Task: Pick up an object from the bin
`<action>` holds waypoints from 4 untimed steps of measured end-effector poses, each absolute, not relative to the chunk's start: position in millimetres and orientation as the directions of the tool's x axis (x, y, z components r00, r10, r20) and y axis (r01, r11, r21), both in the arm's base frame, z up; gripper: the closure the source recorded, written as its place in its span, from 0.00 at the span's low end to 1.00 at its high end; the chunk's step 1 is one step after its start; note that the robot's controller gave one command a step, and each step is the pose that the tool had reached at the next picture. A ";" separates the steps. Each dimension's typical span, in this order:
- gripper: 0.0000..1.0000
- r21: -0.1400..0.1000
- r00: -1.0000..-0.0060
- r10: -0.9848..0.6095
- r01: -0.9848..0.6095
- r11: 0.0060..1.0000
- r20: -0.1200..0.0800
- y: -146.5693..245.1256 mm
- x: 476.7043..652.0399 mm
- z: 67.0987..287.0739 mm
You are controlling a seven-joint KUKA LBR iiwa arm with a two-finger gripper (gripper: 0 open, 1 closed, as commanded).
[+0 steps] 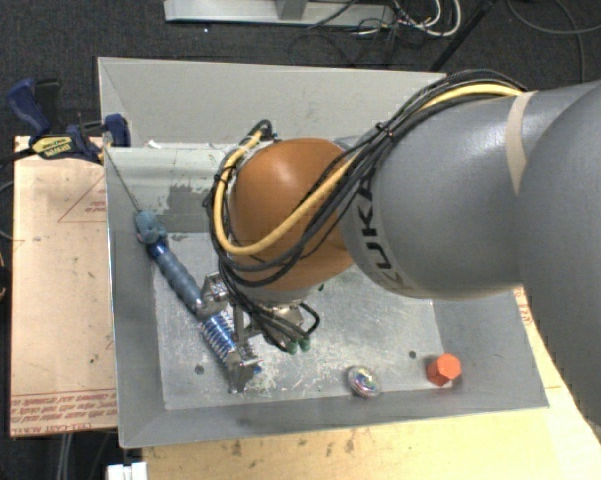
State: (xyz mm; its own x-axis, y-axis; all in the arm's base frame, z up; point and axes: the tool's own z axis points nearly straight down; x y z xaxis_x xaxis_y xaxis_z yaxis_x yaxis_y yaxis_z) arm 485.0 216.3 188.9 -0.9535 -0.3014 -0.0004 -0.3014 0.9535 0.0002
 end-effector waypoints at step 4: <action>0.00 0.004 -0.982 0.190 0.190 0.982 0.001 123.3 619.3 75.1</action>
Offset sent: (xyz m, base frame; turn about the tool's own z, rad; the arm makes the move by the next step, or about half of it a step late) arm 0.0364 -0.0416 -0.1189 -0.0144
